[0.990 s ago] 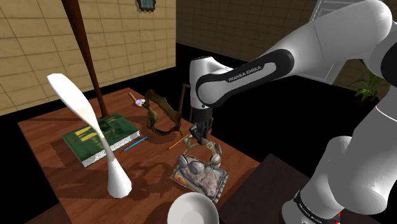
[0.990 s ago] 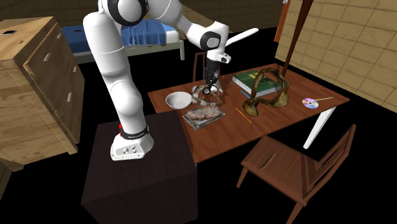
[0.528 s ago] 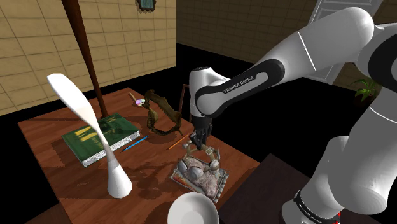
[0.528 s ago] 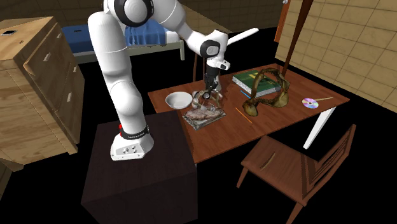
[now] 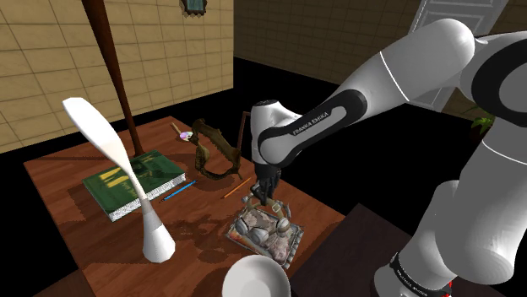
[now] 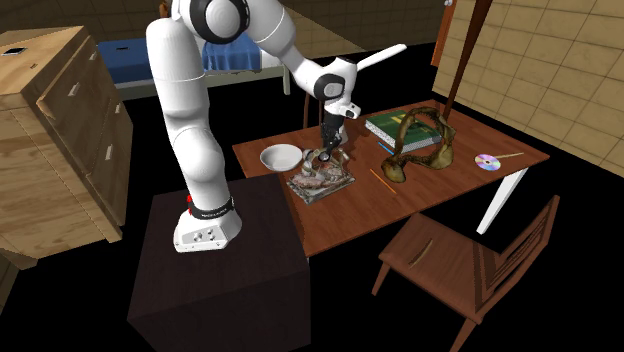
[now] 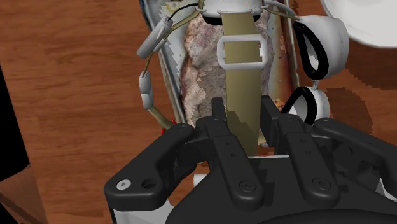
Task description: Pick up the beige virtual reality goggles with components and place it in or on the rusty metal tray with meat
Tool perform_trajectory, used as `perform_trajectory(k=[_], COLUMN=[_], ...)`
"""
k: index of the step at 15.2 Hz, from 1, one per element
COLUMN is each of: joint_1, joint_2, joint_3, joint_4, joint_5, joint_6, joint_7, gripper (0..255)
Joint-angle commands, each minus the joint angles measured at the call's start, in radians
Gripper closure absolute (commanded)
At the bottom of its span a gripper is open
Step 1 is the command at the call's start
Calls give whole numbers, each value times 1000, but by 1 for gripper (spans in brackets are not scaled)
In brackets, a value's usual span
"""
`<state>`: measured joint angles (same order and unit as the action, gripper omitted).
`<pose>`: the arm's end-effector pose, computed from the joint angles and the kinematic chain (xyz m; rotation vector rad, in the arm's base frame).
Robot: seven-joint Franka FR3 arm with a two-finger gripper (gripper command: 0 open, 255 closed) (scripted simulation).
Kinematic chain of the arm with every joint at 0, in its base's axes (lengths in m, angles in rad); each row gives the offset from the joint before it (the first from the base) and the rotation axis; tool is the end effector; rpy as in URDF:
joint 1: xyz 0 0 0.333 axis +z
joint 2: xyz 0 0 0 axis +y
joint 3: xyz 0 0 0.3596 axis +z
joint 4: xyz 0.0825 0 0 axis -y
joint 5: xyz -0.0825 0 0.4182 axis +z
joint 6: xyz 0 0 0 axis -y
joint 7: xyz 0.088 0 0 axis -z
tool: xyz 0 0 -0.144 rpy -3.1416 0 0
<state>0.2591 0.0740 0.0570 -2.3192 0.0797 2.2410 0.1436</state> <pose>0.4920 0.1659 0.2797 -3.0994 -0.1837 0.2527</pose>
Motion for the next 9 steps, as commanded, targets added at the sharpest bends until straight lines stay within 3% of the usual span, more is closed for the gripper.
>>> perform_trajectory(k=[1, 5, 6, 9], joint_1=[0, 0, 0, 0], joint_2=[2, 2, 2, 2], joint_3=[0, 0, 0, 0], joint_4=[0, 0, 0, 0], joint_5=[0, 0, 0, 0], joint_6=[2, 2, 3, 3], joint_7=[0, 0, 0, 0], gripper=[255, 255, 0, 0])
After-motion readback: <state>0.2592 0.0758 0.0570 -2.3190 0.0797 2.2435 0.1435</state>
